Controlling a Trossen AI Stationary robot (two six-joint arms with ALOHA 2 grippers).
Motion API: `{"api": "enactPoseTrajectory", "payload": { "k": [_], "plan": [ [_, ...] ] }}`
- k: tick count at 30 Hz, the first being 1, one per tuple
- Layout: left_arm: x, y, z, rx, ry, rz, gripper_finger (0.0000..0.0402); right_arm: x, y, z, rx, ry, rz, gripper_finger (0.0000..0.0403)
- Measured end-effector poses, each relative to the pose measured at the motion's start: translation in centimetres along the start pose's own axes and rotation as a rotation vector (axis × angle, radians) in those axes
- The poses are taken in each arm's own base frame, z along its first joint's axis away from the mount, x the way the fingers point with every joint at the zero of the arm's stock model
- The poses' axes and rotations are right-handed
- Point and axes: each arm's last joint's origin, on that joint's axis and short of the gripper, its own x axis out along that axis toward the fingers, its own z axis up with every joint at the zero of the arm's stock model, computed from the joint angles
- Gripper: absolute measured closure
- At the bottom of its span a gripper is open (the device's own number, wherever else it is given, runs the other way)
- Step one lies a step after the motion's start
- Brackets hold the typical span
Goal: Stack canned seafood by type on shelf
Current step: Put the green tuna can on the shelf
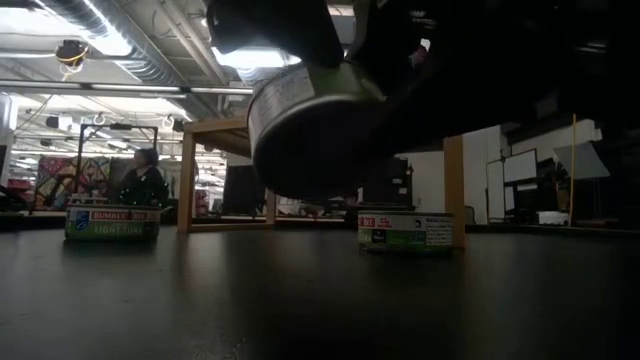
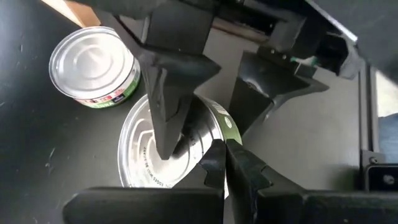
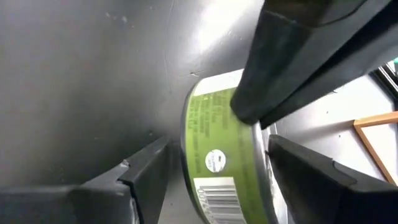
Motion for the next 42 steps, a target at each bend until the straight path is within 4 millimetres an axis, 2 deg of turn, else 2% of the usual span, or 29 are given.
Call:
{"api": "enactPoseTrajectory", "payload": {
  "k": [7,10,17,21,24,30,34,38,42],
  "plan": [
    [-0.38,0.01,0.14,-0.001,0.006,-0.023,0.0401,0.00,-0.06,0.01,0.001,0.002,-0.020,0.0147],
    [-0.38,0.01,0.14,0.000,0.006,-0.023,0.0401,0.00,-0.07,0.01,0.001,0.002,-0.023,0.0174],
    [-0.38,0.07,0.10,0.094,0.011,-0.018,0.0400,-0.04,0.04,0.01,-0.003,0.001,-0.009,0.0267],
    [-0.38,0.03,0.07,0.190,0.022,-0.038,0.0390,-0.02,0.07,0.04,0.011,-0.005,0.012,0.0277],
    [-0.40,0.00,0.04,0.234,0.030,-0.050,0.0358,-0.01,0.08,0.05,0.074,-0.008,0.020,0.0277],
    [-0.46,0.04,-0.27,0.307,0.062,-0.057,0.0259,0.03,0.06,0.03,0.184,-0.006,0.028,0.0258],
    [-0.49,0.15,-0.53,0.354,0.086,-0.049,0.0199,0.03,0.04,0.04,0.240,-0.006,0.027,0.0269],
    [-0.45,0.32,-0.73,0.362,0.106,-0.037,0.0164,0.02,0.03,0.17,0.307,-0.017,0.028,0.0274],
    [-0.42,0.35,-0.80,0.364,0.108,-0.034,0.0151,0.02,-0.06,0.58,0.354,-0.057,0.030,0.0263]
  ]
}}
